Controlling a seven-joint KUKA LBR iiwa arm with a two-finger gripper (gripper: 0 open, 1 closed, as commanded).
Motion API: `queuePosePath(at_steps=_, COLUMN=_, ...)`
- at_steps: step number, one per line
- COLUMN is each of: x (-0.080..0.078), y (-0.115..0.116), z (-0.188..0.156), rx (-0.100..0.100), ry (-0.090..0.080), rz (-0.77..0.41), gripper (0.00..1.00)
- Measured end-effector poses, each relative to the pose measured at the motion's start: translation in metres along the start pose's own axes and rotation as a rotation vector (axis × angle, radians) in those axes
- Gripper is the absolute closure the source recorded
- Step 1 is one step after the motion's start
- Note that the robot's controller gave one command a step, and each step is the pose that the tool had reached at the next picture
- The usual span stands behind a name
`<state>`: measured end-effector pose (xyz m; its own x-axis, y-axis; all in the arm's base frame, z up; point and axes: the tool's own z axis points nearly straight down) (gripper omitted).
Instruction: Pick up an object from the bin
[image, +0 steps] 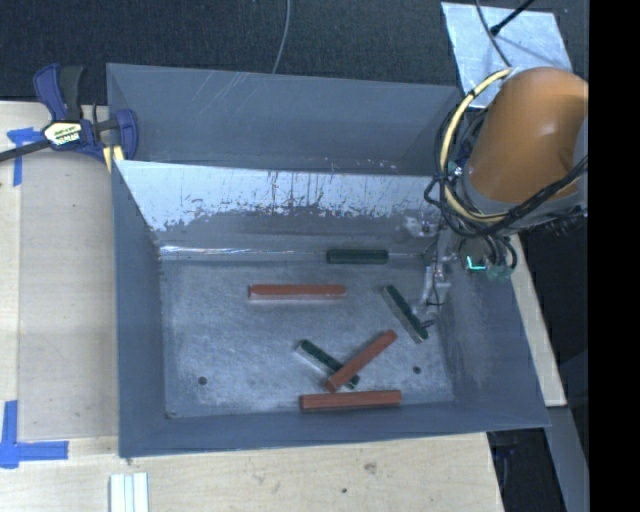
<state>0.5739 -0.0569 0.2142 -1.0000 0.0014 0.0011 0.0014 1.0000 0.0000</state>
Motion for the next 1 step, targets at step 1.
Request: queuePosePath(at_steps=1, x=-0.0012, y=0.0001, z=-0.0023, rx=0.001, ry=-0.005, rz=-0.001, gripper=0.0)
